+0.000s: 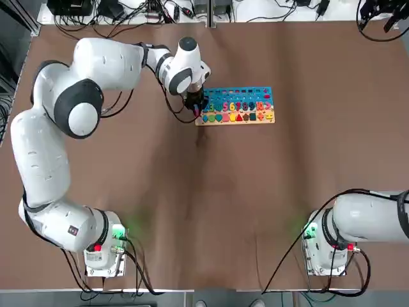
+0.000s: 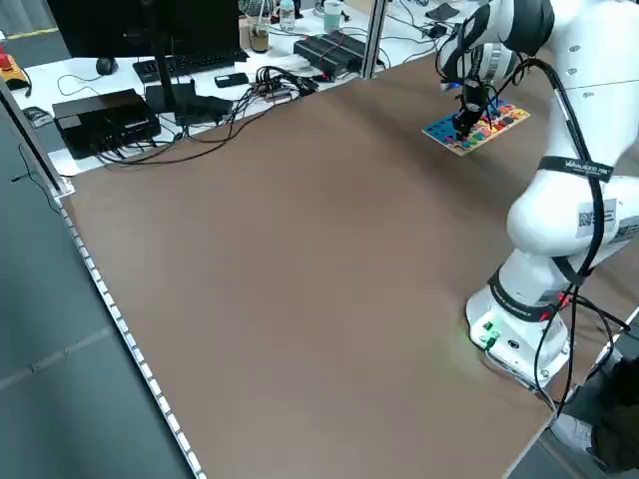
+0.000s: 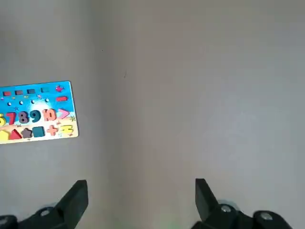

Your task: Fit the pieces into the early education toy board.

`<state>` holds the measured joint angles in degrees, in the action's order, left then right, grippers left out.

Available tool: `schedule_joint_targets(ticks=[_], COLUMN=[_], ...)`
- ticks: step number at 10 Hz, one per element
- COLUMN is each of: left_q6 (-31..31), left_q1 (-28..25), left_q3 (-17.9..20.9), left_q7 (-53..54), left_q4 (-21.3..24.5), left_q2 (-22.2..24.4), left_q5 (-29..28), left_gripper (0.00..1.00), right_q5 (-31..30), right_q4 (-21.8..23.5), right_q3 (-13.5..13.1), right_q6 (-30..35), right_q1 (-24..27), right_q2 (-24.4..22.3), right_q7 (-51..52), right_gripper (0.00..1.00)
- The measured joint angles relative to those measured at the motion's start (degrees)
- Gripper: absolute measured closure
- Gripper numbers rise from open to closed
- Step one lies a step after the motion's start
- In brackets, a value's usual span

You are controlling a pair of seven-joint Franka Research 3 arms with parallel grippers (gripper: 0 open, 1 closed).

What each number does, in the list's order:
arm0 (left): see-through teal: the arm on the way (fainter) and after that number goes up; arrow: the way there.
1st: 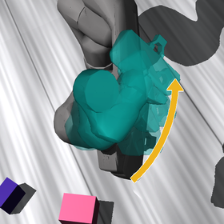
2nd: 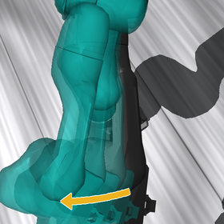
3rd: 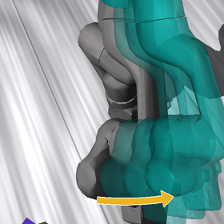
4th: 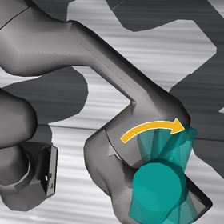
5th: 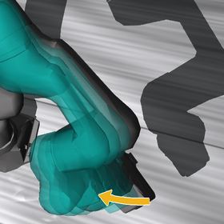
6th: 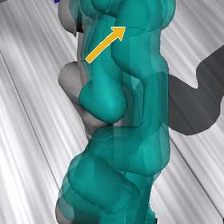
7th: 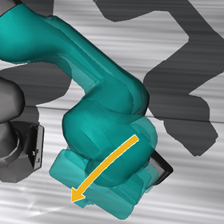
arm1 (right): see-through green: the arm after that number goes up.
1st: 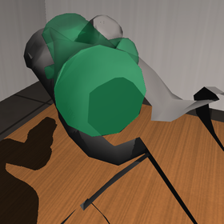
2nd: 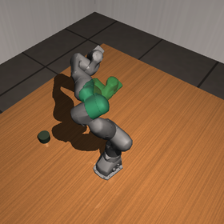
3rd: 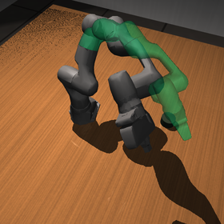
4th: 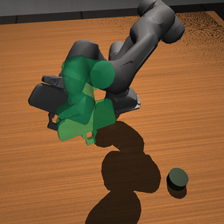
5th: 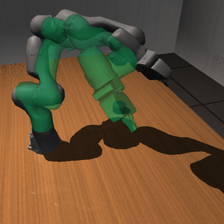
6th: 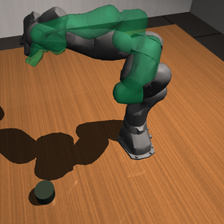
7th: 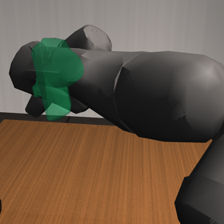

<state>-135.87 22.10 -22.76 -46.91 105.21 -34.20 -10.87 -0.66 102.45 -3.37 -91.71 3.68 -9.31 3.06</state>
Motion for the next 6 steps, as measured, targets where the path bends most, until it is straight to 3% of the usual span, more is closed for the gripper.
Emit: schedule_joint_targets(ticks=[6], left_q6=[-1.56], left_q1=[0.36], left_q3=[-0.03], left_q7=[0.03], left_q4=[0.86], left_q2=[-0.13], left_q5=[0.0], left_gripper=[0.74], right_q5=[-0.02], right_q4=[-0.19], right_q3=[0.41], right_q6=[0.44], right_q1=[0.01], right_q2=[0.75], right_q7=[0.0], right_gripper=[0.01])
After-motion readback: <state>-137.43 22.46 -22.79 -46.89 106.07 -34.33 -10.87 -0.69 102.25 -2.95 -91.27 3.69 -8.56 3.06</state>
